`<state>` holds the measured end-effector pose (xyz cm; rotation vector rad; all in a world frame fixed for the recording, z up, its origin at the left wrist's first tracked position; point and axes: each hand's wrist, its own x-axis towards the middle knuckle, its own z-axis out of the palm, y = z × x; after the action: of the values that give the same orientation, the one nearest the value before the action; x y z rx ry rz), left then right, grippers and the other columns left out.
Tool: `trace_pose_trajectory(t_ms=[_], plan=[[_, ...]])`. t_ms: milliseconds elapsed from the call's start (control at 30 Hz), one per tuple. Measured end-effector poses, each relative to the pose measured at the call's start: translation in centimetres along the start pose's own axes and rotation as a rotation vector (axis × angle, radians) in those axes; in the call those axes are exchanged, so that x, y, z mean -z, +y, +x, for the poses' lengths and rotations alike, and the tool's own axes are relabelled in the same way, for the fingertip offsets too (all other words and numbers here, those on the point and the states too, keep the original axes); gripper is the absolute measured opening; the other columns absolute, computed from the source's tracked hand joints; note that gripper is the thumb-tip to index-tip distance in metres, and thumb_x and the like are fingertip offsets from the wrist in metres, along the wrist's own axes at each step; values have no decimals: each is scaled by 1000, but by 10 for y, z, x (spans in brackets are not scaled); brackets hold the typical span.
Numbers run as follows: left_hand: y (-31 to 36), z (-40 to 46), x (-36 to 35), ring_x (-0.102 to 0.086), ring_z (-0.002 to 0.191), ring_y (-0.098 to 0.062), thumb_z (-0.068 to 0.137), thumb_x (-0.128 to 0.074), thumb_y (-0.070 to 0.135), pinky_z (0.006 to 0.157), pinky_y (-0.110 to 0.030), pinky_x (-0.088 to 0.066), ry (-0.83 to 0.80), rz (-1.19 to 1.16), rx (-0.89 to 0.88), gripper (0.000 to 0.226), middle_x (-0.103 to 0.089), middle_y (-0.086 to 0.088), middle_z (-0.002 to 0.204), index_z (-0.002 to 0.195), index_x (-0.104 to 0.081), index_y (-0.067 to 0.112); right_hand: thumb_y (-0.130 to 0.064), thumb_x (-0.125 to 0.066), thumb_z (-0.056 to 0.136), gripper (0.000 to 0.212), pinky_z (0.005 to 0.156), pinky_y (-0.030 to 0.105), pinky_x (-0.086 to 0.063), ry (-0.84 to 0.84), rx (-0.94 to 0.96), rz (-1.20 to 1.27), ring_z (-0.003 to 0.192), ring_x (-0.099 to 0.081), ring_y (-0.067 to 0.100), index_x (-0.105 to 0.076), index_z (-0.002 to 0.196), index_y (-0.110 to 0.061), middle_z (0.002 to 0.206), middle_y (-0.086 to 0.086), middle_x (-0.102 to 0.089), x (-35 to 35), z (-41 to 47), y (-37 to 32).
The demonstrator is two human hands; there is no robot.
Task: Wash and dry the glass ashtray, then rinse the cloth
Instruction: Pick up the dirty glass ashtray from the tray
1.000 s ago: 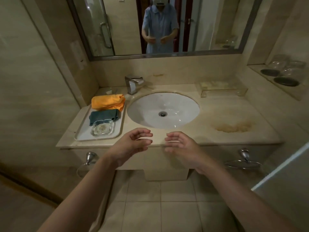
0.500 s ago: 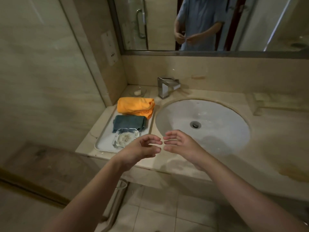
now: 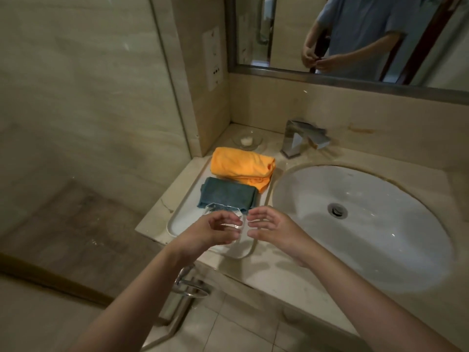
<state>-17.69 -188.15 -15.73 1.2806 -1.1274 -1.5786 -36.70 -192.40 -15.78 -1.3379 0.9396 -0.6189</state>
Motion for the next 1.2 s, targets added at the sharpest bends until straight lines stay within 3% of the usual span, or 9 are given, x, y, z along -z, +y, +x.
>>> trace_pose_trajectory(t_ms=[100, 300, 467, 633, 733, 867, 1033, 1200], plan=[[-3, -8, 11, -64, 81, -13, 69, -71, -6, 78, -28, -50, 73, 2, 15, 33, -66, -2, 91, 95, -63, 12, -6, -71, 78, 34, 72, 12, -51, -50, -23, -24, 96, -62, 5, -57, 99, -28, 105, -6, -61, 0, 10, 1], [-13, -24, 30, -60, 80, -9, 80, -64, 0, 73, -23, -48, 297, 15, 59, 19, -64, 4, 94, 90, -62, 16, -14, -63, 86, 23, 71, 10, -48, -90, -98, -84, 87, -60, 0, -57, 105, -25, 102, -10, -59, 1, 15, 11], [-24, -24, 34, -58, 81, -13, 87, -57, 0, 73, -25, -48, 483, 48, 100, 15, -62, 0, 89, 87, -60, 14, -20, -54, 92, 16, 97, 33, -46, -6, -233, -130, 103, -59, 16, -56, 108, -20, 109, 1, -58, -1, 17, 28], [-38, -14, 36, -56, 83, -15, 90, -52, 2, 71, -25, -48, 620, 99, 147, 13, -58, -2, 94, 89, -59, 14, -15, -47, 94, 13, 101, 33, -45, 38, -367, -27, 104, -61, 19, -56, 103, -15, 110, 6, -59, -11, 20, 36], [-40, -8, 36, -54, 79, -13, 91, -49, 2, 70, -24, -47, 650, 110, 159, 13, -56, -3, 97, 100, -57, 8, -18, -45, 95, 12, 101, 32, -45, 56, -423, 9, 105, -61, 18, -56, 100, -20, 111, 3, -60, -18, 26, 37], [-43, 2, 36, -52, 79, -14, 90, -47, 0, 69, -24, -46, 639, 138, 210, 25, -55, -6, 100, 115, -51, 4, -19, -42, 97, 15, 106, 41, -41, 98, -459, 55, 111, -60, 24, -57, 97, -20, 94, 0, -60, -27, 34, 36], [-44, 15, 39, -53, 72, -14, 94, -46, 7, 63, -21, -47, 635, 212, 265, 31, -58, -6, 91, 124, -49, 0, -13, -38, 99, 29, 106, 36, -41, 119, -495, 122, 116, -56, 27, -50, 121, 0, 116, 13, -58, -32, 43, 33], [-40, 25, 47, -50, 69, -15, 93, -50, 10, 59, -22, -45, 622, 212, 317, 28, -56, -6, 81, 119, -56, -1, -7, -43, 95, 36, 104, 41, -42, 135, -491, 209, 125, -49, 37, -43, 131, 0, 135, 25, -49, -34, 50, 36]])
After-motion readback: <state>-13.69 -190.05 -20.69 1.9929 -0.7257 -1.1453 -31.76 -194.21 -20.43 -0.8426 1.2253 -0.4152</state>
